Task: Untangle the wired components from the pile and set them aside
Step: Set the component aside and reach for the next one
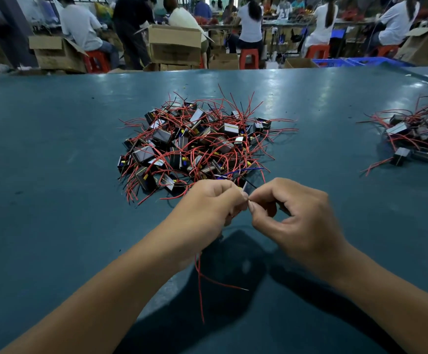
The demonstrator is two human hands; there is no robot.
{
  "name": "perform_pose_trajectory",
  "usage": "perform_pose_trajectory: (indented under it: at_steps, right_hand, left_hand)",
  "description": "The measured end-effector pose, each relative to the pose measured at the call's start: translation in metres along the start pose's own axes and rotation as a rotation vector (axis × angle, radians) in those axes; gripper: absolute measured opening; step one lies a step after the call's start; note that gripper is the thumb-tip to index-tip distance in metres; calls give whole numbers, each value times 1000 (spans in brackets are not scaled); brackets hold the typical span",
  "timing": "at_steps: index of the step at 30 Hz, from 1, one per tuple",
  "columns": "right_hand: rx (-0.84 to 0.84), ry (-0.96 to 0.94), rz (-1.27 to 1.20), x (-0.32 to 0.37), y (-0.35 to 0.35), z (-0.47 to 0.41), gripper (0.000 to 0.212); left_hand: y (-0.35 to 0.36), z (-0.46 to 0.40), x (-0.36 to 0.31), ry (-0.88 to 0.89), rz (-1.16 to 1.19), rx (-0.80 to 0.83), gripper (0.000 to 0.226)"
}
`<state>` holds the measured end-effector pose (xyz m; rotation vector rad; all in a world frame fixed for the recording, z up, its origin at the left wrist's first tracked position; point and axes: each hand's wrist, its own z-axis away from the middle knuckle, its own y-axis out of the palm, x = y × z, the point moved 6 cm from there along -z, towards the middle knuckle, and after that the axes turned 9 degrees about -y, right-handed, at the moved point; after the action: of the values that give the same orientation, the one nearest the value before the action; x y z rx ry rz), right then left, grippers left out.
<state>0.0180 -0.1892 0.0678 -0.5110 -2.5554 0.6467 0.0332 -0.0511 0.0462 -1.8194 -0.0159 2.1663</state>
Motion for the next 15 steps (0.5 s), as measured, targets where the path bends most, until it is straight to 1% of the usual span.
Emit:
perform_pose_trajectory:
  at_steps: [1, 2, 3, 5, 6, 8, 10, 15]
  right_hand:
    - [2, -15, 13, 1, 0, 0, 7]
    - [0, -16, 12, 1, -1, -1, 7]
    - [-6, -2, -2, -1, -1, -1, 8]
    - [-21, 49, -55, -6, -3, 0, 11]
    - [-28, 72, -80, -8, -3, 0, 12]
    - [-35, 98, -109, -9, -4, 1, 11]
    - [-38, 107, -125, -9, -4, 0, 10]
    - [-17, 103, -142, -8, -5, -1, 9]
  left_hand:
    - [-1, 0, 1, -28, 46, 16, 37]
    - [-4, 0, -1, -5, 37, 2, 35]
    - [-9, 1, -5, 76, -34, -48, 29]
    - [-20, 8, -23, 354, -303, -194, 10]
    - [-23, 12, -30, 485, -441, -251, 5]
    - [-23, 19, -39, 684, -615, -297, 8]
    - [-22, 21, -40, 760, -689, -299, 8]
    - [-18, 21, -39, 854, -801, -297, 13]
